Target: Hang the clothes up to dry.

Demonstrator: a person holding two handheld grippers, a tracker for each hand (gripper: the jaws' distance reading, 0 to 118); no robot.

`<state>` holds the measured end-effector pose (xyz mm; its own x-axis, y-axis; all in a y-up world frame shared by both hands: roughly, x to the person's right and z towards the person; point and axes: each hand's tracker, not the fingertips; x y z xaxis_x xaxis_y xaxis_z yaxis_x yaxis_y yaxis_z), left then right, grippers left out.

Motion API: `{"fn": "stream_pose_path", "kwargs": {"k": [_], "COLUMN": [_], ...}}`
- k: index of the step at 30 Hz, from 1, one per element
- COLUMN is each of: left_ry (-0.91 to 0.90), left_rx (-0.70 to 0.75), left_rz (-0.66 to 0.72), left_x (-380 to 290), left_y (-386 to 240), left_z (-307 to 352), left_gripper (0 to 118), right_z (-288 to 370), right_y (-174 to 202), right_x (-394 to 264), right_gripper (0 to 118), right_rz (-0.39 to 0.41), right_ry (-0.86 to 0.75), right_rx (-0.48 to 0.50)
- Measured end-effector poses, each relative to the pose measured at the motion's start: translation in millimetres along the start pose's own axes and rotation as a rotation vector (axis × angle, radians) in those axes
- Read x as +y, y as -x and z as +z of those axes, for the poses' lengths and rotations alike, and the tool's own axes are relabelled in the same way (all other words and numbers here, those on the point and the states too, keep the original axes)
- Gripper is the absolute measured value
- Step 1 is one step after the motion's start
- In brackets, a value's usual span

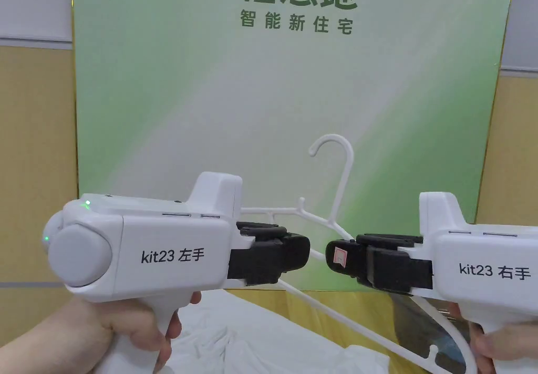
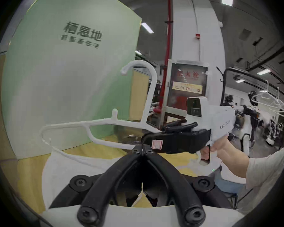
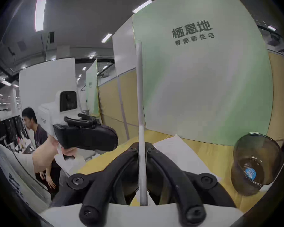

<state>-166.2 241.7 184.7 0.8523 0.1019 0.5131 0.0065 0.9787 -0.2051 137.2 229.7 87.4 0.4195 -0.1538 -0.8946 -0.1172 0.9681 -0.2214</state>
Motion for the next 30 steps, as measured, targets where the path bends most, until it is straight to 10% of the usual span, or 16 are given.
{"fn": "stream_pose_path", "kwargs": {"k": [9, 22, 28, 30], "left_ry": [0.044, 0.255, 0.467, 0.571], "left_rx": [0.107, 0.138, 0.422, 0.498], "left_rz": [-0.038, 0.072, 0.235, 0.307], "left_x": [-39.8, -141.4, -154.8, -164.4], "left_y": [-5.7, -12.0, 13.3, 25.6], "left_z": [5.2, -18.8, -45.2, -57.8], "left_gripper": [0, 0, 0, 27], "right_z": [-13.9, -13.3, -7.3, -5.5], "right_y": [23.2, 24.4, 15.7, 16.2], "right_x": [-27.5, -128.1, -128.1, -129.4], "right_gripper": [4, 4, 4, 4], "right_rz": [0.056, -0.074, -0.088, -0.068], "right_ry": [0.053, 0.134, 0.127, 0.141], "right_rx": [-0.098, -0.158, -0.181, -0.211]}}
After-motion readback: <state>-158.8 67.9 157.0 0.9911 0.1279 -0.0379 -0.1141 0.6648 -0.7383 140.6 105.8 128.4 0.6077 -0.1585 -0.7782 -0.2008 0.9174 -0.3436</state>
